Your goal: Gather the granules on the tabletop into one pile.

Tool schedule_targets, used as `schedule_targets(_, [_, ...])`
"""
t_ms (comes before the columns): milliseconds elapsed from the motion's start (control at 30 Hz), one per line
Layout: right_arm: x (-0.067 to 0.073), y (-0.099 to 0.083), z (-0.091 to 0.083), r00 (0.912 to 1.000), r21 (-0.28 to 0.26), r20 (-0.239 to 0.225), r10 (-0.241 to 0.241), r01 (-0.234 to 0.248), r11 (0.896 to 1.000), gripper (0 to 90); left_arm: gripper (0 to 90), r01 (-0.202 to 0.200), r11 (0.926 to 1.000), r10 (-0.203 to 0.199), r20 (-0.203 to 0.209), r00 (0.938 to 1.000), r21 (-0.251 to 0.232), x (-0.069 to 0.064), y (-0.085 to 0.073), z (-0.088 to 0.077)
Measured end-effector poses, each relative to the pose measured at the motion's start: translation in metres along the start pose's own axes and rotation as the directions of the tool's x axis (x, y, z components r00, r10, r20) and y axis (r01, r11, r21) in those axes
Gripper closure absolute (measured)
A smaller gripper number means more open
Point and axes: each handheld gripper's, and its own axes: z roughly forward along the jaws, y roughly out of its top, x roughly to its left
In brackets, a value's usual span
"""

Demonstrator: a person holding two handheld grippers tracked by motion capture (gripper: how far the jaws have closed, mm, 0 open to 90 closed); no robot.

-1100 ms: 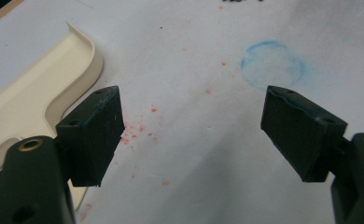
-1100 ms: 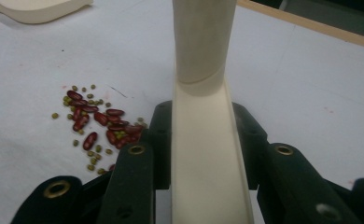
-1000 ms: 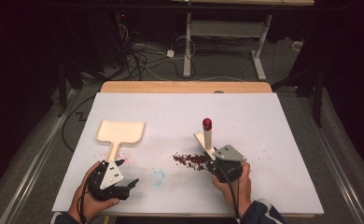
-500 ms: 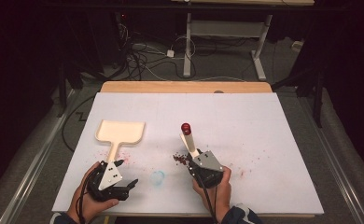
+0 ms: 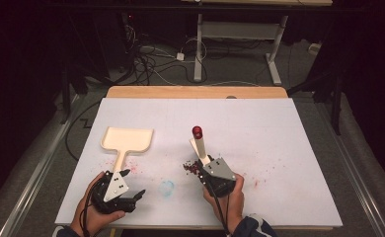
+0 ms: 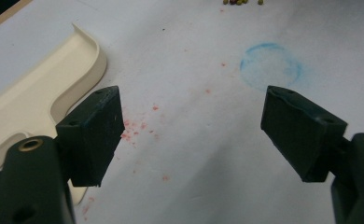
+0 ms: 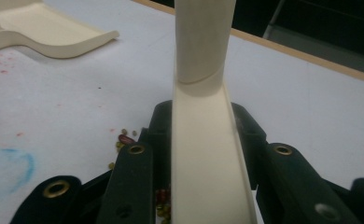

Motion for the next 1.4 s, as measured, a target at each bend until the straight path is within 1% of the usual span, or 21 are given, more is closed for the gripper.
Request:
schedule_targets(100, [-0.013, 0.002, -0.004, 0.9997, -0.021, -0.024, -0.007, 0.006, 1.0, 67.4, 20.4, 0.003, 1.0, -0.003, -0.002, 1.0, 0.0, 0.0, -0.001, -0.001])
schedule_targets(133, [-0.017, 0.003, -0.005, 0.9991, -0.02, -0.038, 0.018, -0.019, 1.0, 67.4, 20.4, 0.004, 1.0, -0.004, -0.002, 1.0, 0.0, 0.0, -0.001, -0.001])
schedule_targets(333, [-0.051, 0.008, -0.01, 0.9922, -0.044, -0.104, 0.069, -0.074, 0.996, 67.3, 20.4, 0.003, 1.0, -0.003, -0.004, 1.0, 0.004, 0.0, -0.001, -0.001])
schedule_targets(433, [-0.064, 0.011, -0.014, 0.977, -0.064, -0.203, 0.064, -0.079, 0.995, 67.3, 20.4, 0.004, 1.0, -0.004, -0.005, 1.0, 0.008, 0.001, -0.001, -0.001])
schedule_targets(467, [-0.068, 0.012, -0.016, 0.9663, -0.074, -0.251, 0.057, -0.078, 0.994, 67.3, 20.4, 0.005, 1.0, -0.005, -0.006, 1.0, 0.008, 0.001, -0.001, -0.001])
schedule_targets(533, [-0.071, 0.015, -0.021, 0.9526, -0.09, -0.303, 0.027, -0.057, 0.994, 67.3, 20.4, 0.009, 0.9999, -0.009, -0.009, 0.9999, 0.007, 0.002, -0.002, -0.001])
schedule_targets(633, [-0.071, 0.017, -0.028, 0.8991, -0.117, -0.436, -0.042, -0.01, 0.993, 67.2, 20.4, 0.014, 0.9999, -0.013, -0.011, 0.9999, 0.009, 0.002, -0.003, -0.001])
schedule_targets(667, [-0.071, 0.016, -0.031, 0.8692, -0.127, -0.49, -0.065, 0.002, 0.992, 67.2, 20.4, 0.013, 0.9999, -0.013, -0.011, 0.9999, 0.01, 0.002, -0.003, -0.002])
schedule_targets(700, [-0.072, 0.014, -0.033, 0.8366, -0.139, -0.539, -0.098, 0.026, 0.99, 67.2, 20.4, 0.012, 0.9999, -0.012, -0.01, 0.9999, 0.011, 0.002, -0.003, -0.001])
schedule_targets(733, [-0.073, 0.011, -0.034, 0.7855, -0.162, -0.603, -0.138, 0.048, 0.986, 67.1, 20.4, 0.012, 0.9998, -0.011, -0.01, 0.9999, 0.013, 0.002, -0.003, -0.001])
schedule_targets(767, [-0.075, 0.006, -0.035, 0.7205, -0.198, -0.669, -0.183, 0.065, 0.978, 67.1, 20.4, 0.012, 0.9998, -0.012, -0.009, 0.9999, 0.017, 0.002, -0.004, -0.001])
schedule_targets(800, [-0.076, 0.001, -0.036, 0.6777, -0.225, -0.699, -0.228, 0.093, 0.97, 67.1, 20.4, 0.011, 0.9998, -0.011, -0.008, 0.9999, 0.019, 0.002, -0.004, -0.001])
schedule_targets(833, [-0.077, -0.004, -0.036, 0.6415, -0.231, -0.724, -0.254, 0.121, 0.965, 67.0, 20.4, 0.008, 0.9997, -0.008, -0.007, 0.9999, 0.022, 0.002, -0.004, 0.0])
schedule_targets(867, [-0.078, -0.009, -0.034, 0.6106, -0.228, -0.746, -0.267, 0.142, 0.963, 67.0, 20.4, 0.006, 0.9997, -0.006, -0.007, 1.0, 0.023, 0.001, -0.003, 0.0])
schedule_targets(967, [-0.081, -0.02, -0.022, 0.5509, -0.209, -0.79, -0.268, 0.168, 0.963, 67.1, 20.4, -0.001, 0.9995, 0.001, -0.009, 1.0, 0.032, 0.001, -0.003, 0.001])
schedule_targets(1033, [-0.084, -0.023, -0.012, 0.5227, -0.197, -0.815, -0.251, 0.157, 0.968, 67.1, 20.4, 0.001, 0.9994, 0.0, -0.009, 1.0, 0.036, 0.001, -0.003, 0.002])
schedule_targets(1133, [-0.087, -0.021, 0.002, 0.4926, -0.206, -0.833, -0.252, 0.146, 0.967, 67.1, 20.4, -0.003, 0.9989, 0.004, -0.007, 1.0, 0.046, 0.001, -0.003, 0.004])
schedule_targets(1200, [-0.087, -0.017, 0.012, 0.4905, -0.221, -0.827, -0.275, 0.166, 0.961, 67.1, 20.4, -0.001, 0.9988, 0.001, -0.006, 1.0, 0.049, 0.001, -0.003, 0.005])
schedule_targets(1233, [-0.088, -0.014, 0.017, 0.4842, -0.227, -0.827, -0.285, 0.175, 0.958, 67.1, 20.4, -0.001, 0.9988, 0.001, -0.005, 1.0, 0.05, 0.001, -0.003, 0.005])
schedule_targets(1300, [-0.088, -0.01, 0.028, 0.4789, -0.23, -0.83, -0.287, 0.175, 0.957, 67.0, 20.4, -0.003, 0.9986, 0.003, -0.002, 1.0, 0.053, 0.001, -0.003, 0.006])
schedule_targets(1400, [-0.085, -0.005, 0.042, 0.4606, -0.228, -0.841, -0.284, 0.174, 0.958, 66.4, 20.4, -0.003, 0.9985, 0.003, 0.002, 1.0, 0.054, 0.001, -0.004, 0.006])
